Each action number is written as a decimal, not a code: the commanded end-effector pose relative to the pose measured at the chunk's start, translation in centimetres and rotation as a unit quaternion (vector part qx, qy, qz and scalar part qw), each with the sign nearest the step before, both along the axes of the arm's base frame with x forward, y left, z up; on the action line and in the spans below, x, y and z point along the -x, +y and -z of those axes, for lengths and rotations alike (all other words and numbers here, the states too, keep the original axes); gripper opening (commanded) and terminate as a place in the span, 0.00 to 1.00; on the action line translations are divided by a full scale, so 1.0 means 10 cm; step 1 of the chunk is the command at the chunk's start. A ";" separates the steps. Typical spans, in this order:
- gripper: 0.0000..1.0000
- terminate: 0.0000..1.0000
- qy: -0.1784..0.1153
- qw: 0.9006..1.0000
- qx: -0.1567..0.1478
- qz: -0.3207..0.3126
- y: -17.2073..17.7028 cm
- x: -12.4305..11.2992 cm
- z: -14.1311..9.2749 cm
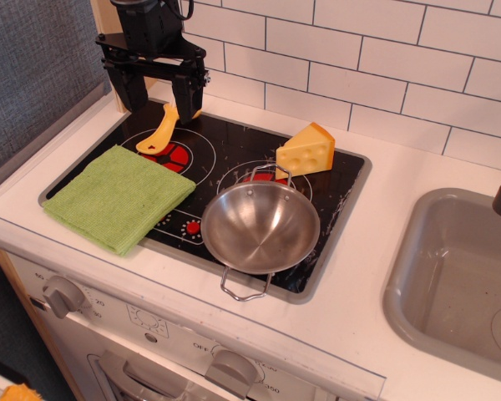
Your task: Place the cheese wedge on top of the green towel
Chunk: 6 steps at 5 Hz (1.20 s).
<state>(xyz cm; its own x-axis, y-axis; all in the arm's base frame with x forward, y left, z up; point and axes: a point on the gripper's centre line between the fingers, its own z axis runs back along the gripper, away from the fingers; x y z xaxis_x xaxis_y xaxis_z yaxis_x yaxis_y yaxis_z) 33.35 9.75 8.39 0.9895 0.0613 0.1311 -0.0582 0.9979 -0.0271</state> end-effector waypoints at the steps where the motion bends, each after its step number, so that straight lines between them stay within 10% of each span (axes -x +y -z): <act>1: 1.00 0.00 0.000 1.000 0.000 0.000 0.00 0.00 0.00; 3: 1.00 0.00 0.002 0.997 -0.005 0.072 -0.28 -0.26 0.02; 6: 1.00 0.00 0.003 0.961 -0.061 0.270 -1.38 -0.66 -0.04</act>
